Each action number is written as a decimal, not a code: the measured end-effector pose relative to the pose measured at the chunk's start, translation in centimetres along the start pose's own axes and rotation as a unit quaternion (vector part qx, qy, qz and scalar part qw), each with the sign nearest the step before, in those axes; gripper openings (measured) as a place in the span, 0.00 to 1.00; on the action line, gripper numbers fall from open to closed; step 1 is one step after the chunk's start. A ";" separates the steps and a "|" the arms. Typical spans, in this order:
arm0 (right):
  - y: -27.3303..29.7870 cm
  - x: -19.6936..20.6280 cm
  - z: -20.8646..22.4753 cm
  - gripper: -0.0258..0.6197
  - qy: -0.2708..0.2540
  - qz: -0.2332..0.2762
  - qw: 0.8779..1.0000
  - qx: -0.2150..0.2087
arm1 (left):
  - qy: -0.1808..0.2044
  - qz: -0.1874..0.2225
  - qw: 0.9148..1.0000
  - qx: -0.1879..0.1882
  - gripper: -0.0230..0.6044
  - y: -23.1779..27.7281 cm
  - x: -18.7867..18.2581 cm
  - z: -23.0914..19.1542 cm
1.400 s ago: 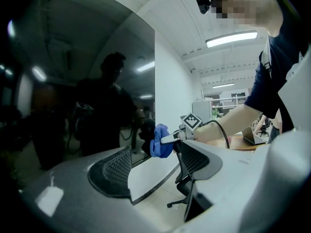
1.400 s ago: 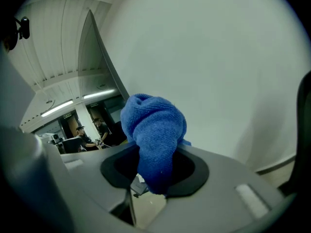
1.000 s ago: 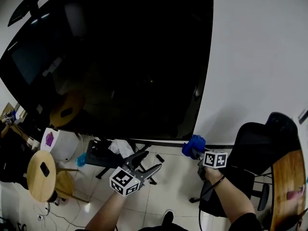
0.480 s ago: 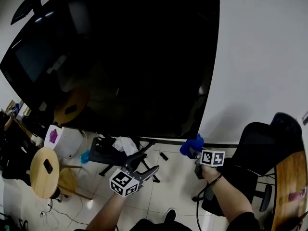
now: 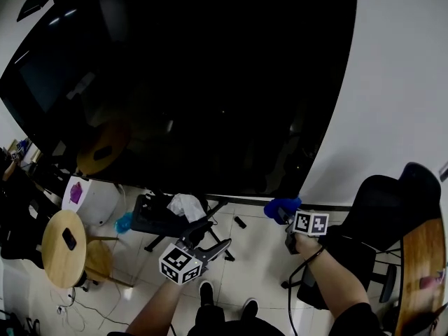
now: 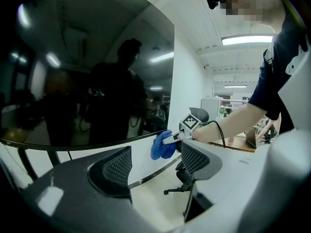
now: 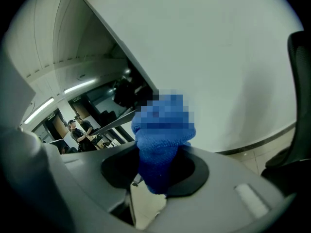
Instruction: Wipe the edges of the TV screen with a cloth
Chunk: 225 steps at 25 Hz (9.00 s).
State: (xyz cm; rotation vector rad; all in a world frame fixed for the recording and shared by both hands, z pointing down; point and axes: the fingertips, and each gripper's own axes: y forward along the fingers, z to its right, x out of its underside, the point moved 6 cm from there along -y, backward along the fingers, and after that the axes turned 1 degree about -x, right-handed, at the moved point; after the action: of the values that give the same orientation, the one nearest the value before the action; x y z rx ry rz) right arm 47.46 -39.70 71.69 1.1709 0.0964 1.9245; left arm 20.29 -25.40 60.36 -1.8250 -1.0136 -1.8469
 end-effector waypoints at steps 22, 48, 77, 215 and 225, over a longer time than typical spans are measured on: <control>7.9 2.0 -8.8 0.25 0.014 0.052 0.995 0.083 | 0.007 -0.024 0.995 0.098 0.52 -4.6 2.2 -14.9; 22.2 6.9 -26.0 0.25 0.009 0.040 0.997 0.065 | -0.020 -0.015 0.997 0.070 0.52 -21.2 5.9 -30.3; 34.6 11.1 -40.6 0.24 0.019 0.044 0.997 0.057 | -0.034 -0.030 0.997 0.068 0.52 -35.4 10.4 -42.8; 55.1 9.5 -90.7 0.45 -0.142 0.071 0.953 -0.259 | 0.073 0.033 0.980 -0.183 0.22 -61.8 3.1 -79.9; 50.2 4.7 -94.8 0.45 -0.208 0.115 0.930 -0.280 | 0.132 0.076 0.970 -0.190 0.22 -64.5 -5.7 -78.6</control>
State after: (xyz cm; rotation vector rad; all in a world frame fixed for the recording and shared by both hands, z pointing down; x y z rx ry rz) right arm -56.60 -35.50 45.34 1.1889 -0.7977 1.6807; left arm -79.87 -37.29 46.24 -1.7260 -0.4356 -2.2249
